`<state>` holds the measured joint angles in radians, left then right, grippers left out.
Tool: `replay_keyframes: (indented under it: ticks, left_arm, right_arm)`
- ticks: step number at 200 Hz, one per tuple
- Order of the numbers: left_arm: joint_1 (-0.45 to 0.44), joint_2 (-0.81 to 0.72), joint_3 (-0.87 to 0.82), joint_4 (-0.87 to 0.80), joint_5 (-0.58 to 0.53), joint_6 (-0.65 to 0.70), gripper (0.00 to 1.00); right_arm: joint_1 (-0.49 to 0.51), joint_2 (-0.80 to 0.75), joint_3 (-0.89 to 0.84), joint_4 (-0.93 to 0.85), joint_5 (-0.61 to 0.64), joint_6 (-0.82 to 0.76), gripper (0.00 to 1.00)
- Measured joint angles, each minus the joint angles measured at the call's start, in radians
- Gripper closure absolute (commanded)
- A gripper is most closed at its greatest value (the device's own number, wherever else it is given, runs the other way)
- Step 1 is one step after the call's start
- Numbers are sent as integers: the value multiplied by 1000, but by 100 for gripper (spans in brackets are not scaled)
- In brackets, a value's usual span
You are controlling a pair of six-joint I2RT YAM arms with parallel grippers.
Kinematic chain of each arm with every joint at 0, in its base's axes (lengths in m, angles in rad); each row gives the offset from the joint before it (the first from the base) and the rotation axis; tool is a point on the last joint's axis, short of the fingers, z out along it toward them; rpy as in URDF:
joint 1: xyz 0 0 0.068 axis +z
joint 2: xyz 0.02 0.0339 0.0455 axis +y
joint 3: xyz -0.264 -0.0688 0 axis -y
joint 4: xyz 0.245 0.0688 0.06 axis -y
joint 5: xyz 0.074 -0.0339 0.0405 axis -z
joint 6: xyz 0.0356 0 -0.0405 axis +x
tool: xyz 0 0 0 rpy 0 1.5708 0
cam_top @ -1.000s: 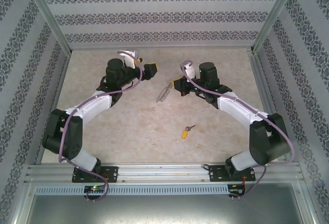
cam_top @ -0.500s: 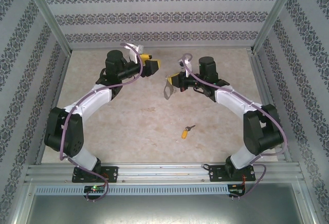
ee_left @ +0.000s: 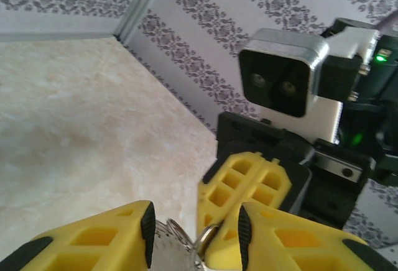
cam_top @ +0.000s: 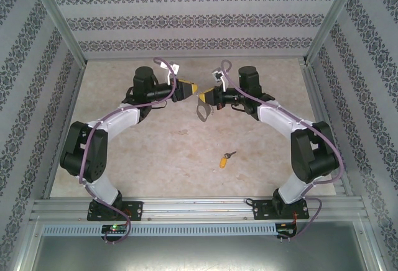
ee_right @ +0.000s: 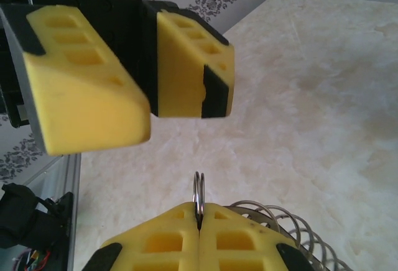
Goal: Put the keys on the keyring
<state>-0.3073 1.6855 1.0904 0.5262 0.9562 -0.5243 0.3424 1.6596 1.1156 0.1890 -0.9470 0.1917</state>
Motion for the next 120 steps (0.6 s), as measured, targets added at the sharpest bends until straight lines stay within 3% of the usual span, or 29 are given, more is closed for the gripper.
replay_keyframes:
  ticks: [120]
  left_arm:
    - [0,16,-59,148,72,-121,61]
  right_arm:
    - [0,4,4,3,-16,15,100]
